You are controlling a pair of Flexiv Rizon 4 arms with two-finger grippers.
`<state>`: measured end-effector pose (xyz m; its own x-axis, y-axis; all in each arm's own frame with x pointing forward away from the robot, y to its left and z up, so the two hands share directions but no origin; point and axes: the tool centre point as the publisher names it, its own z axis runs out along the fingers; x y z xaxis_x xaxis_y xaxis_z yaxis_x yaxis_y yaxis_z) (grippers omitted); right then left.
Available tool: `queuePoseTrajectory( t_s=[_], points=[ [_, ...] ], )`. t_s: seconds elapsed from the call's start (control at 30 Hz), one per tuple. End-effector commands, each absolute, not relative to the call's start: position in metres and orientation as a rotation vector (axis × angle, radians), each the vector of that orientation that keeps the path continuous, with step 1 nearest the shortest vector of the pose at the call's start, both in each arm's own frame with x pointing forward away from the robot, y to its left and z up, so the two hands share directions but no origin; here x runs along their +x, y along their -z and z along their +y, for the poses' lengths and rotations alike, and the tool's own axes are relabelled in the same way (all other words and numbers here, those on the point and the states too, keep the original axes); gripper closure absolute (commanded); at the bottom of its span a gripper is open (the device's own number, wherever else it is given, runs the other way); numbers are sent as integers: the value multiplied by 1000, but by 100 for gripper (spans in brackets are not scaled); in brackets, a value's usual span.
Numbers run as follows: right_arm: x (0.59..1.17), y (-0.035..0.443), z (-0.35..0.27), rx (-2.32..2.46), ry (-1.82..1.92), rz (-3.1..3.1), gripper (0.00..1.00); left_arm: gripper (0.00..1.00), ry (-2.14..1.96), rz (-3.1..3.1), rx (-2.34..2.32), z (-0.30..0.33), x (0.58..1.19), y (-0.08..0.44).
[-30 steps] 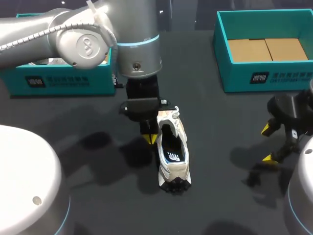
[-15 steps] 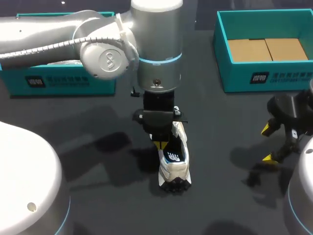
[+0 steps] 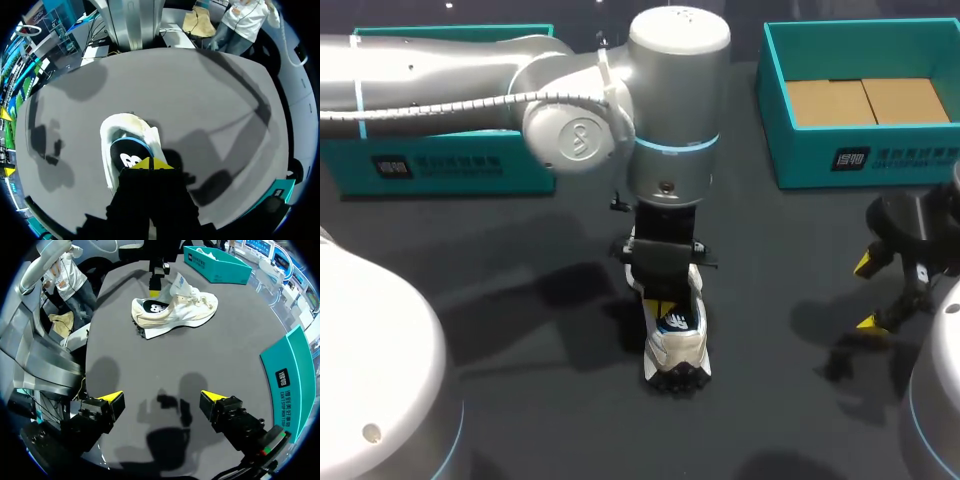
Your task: Take the shoe out of the shoebox, open the shoe tongue, remove and reinsert the insole, then place the shoe into the shoebox
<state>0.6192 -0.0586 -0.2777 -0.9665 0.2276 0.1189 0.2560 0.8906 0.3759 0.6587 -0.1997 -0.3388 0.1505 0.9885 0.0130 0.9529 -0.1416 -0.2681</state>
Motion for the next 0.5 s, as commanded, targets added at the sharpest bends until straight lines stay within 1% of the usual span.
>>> queuePoseTrajectory(
  t_s=[0.03,0.5],
  points=[
    [617,278,-59,-384,608,-2988,0,100,-216,-1885,-2197,-205,659,348],
    [617,278,-59,-384,608,-2988,0,100,-165,-1874,-2179,-205,657,371]
  ],
)
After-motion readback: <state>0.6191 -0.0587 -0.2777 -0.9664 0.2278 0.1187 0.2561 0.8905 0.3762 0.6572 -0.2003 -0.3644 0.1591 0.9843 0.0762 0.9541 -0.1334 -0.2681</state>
